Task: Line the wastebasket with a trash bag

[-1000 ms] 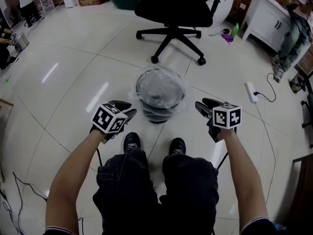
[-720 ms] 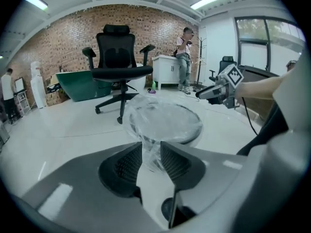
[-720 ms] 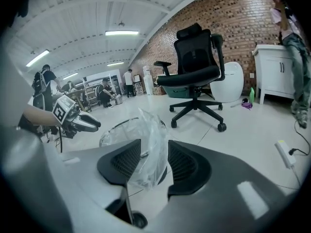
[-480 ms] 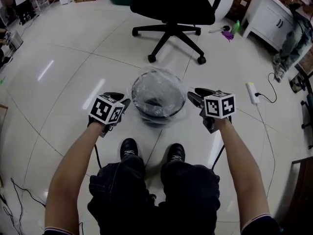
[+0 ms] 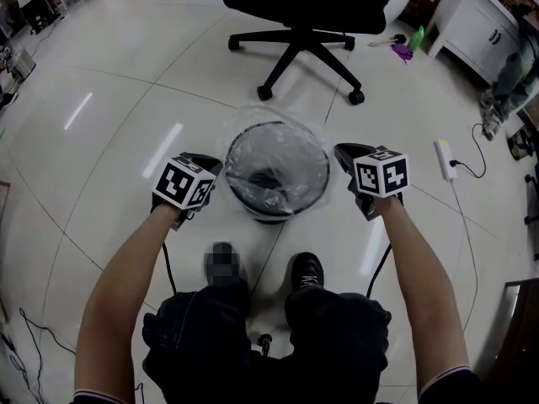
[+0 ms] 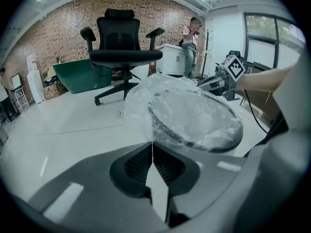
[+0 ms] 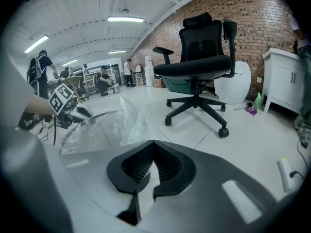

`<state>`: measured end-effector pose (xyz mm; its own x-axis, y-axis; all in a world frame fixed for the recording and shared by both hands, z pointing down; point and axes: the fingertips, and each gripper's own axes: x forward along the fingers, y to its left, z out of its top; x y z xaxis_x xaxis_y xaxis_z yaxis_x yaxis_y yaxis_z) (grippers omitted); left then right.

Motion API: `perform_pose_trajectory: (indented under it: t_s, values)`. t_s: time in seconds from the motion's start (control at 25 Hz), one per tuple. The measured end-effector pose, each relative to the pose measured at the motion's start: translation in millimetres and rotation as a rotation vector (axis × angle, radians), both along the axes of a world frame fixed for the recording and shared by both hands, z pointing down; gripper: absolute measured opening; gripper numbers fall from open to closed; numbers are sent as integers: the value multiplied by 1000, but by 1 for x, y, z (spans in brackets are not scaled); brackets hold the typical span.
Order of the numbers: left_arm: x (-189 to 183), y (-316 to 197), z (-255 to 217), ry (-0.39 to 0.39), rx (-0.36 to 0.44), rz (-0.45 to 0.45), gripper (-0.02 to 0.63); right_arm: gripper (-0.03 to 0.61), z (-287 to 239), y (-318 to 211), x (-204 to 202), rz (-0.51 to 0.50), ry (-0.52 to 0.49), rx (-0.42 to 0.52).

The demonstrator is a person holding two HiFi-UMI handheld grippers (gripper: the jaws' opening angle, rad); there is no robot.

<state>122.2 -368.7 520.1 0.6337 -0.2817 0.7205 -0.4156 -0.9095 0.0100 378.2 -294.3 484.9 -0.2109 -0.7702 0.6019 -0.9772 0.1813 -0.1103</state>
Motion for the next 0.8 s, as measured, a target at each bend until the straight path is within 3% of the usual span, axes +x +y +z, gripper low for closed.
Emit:
perform_pose_trajectory:
  t_s: [0.32, 0.8]
  values:
    - [10, -16, 13, -19, -16, 14, 15, 2, 15, -22, 14, 31, -4, -6]
    - [20, 1, 62, -60, -160, 117, 17, 3, 71, -36, 1, -54, -94, -127]
